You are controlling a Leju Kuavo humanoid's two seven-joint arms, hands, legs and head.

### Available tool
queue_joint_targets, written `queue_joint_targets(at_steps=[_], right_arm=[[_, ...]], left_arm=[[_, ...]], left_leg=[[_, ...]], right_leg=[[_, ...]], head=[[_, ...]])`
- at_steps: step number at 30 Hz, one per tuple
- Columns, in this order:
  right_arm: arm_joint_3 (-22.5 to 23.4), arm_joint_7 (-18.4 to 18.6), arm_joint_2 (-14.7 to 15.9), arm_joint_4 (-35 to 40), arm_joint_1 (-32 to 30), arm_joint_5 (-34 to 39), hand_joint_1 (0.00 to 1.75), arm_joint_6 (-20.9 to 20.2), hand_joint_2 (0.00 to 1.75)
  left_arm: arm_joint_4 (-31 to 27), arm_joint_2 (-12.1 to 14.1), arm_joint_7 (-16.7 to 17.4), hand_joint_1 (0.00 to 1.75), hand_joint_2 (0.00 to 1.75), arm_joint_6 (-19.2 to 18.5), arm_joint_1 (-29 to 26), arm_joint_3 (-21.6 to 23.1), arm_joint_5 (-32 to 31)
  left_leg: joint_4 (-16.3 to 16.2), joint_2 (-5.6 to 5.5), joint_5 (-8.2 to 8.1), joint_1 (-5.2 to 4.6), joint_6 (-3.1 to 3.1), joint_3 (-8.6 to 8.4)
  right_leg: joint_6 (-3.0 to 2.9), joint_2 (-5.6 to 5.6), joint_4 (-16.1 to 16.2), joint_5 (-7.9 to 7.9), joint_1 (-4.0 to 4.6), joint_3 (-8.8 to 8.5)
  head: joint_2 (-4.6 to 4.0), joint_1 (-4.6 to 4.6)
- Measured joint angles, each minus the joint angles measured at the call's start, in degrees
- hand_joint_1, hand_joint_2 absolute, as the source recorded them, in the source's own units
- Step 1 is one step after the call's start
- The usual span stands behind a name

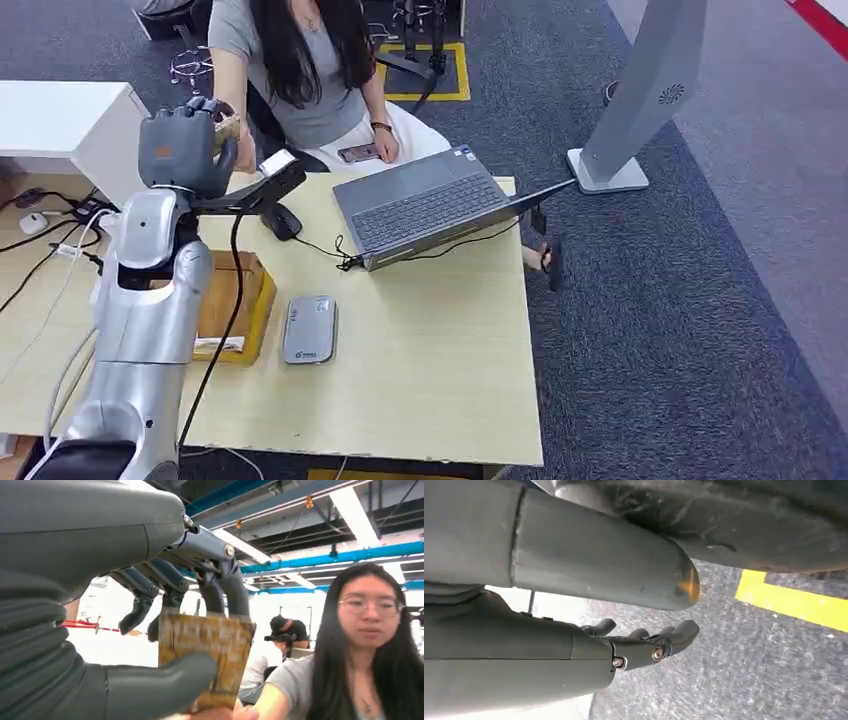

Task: Pass the card to the sensor for recognition and then transmit it.

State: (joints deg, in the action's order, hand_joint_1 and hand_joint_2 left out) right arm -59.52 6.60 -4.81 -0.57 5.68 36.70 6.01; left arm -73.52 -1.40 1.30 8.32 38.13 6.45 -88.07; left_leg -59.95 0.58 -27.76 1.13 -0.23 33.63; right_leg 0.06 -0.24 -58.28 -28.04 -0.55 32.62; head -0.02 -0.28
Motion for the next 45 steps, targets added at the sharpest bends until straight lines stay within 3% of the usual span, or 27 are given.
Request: queue_joint_targets(at_steps=[5, 11, 18, 25, 30, 33, 38, 45], right_arm=[[-2.4, 0.1, -0.5, 0.0, -0.1, 4.1, 0.00, 1.2, 0.00], [-4.5, 0.1, -0.8, -0.1, -0.1, 7.7, 0.00, 2.0, 0.00], [-6.7, 0.0, -1.0, -0.1, -0.3, 11.8, 0.00, 2.6, 0.00], [-8.1, 0.1, -1.9, -0.1, -0.8, 16.9, 0.00, 4.2, 0.00], [-8.9, 0.1, -2.3, -0.1, -1.1, 19.1, 0.00, 5.2, 0.00], [-9.5, 0.0, -2.4, -0.1, -1.1, 20.4, 0.00, 5.2, 0.00], [-11.0, 0.0, -2.6, -0.2, -1.2, 22.7, 0.00, 5.7, 0.00], [-13.4, 0.2, -2.7, -0.2, -1.2, 23.7, 0.00, 5.6, 0.00]], left_arm=[[-8.8, -1.0, -4.6, 0.00, 1.75, 3.2, -7.6, 0.0, 7.3], [-20.3, -1.4, -6.6, 0.00, 1.75, 4.5, -17.3, 0.0, 11.2], [-27.0, -1.3, -8.0, 0.00, 1.75, 7.0, -26.3, 0.5, 12.1], [-33.3, 1.1, -10.5, 0.00, 1.75, 13.1, -43.7, 1.2, 12.4], [-35.7, 2.5, -10.4, 0.00, 1.75, 13.3, -53.3, 1.2, 11.6], [-36.4, 2.8, -9.3, 0.00, 1.75, 12.4, -56.5, 0.9, 11.6], [-36.4, 2.1, -9.9, 0.00, 1.75, 9.6, -59.6, -3.3, 11.1], [-34.0, -0.1, -11.3, 0.00, 1.75, 6.5, -58.2, -11.4, 9.6]], left_leg=[[0.0, 0.04, -0.10, 0.02, -0.02, 0.00], [0.0, 0.04, -0.12, 0.03, -0.03, 0.02], [0.0, 0.07, -0.11, 0.03, -0.04, -0.01], [0.0, 0.19, -0.30, 0.05, -0.13, 0.01], [0.0, 0.17, -0.33, 0.05, -0.10, 0.00], [0.1, 0.13, -0.33, 0.05, -0.10, 0.00], [0.1, 0.11, -0.33, 0.06, -0.10, -0.02], [0.1, 0.10, -0.32, 0.06, -0.11, -0.06]], right_leg=[[0.02, 0.04, 0.0, -0.07, 0.00, 0.03], [0.02, 0.05, 0.0, -0.08, 0.00, 0.07], [0.02, 0.05, 0.0, -0.08, 0.00, 0.03], [0.01, 0.20, 0.0, -0.26, 0.01, 0.11], [-0.02, 0.15, 0.0, -0.32, 0.01, 0.10], [-0.02, 0.11, 0.0, -0.32, 0.01, 0.06], [-0.02, 0.09, 0.0, -0.32, 0.01, 0.06], [-0.02, 0.08, 0.0, -0.31, 0.01, 0.03]], head=[[0.00, 0.02], [0.00, 0.00], [0.00, 0.04], [0.00, 0.07], [0.00, 0.07], [0.00, 0.07], [0.00, 0.07], [0.00, 0.07]])
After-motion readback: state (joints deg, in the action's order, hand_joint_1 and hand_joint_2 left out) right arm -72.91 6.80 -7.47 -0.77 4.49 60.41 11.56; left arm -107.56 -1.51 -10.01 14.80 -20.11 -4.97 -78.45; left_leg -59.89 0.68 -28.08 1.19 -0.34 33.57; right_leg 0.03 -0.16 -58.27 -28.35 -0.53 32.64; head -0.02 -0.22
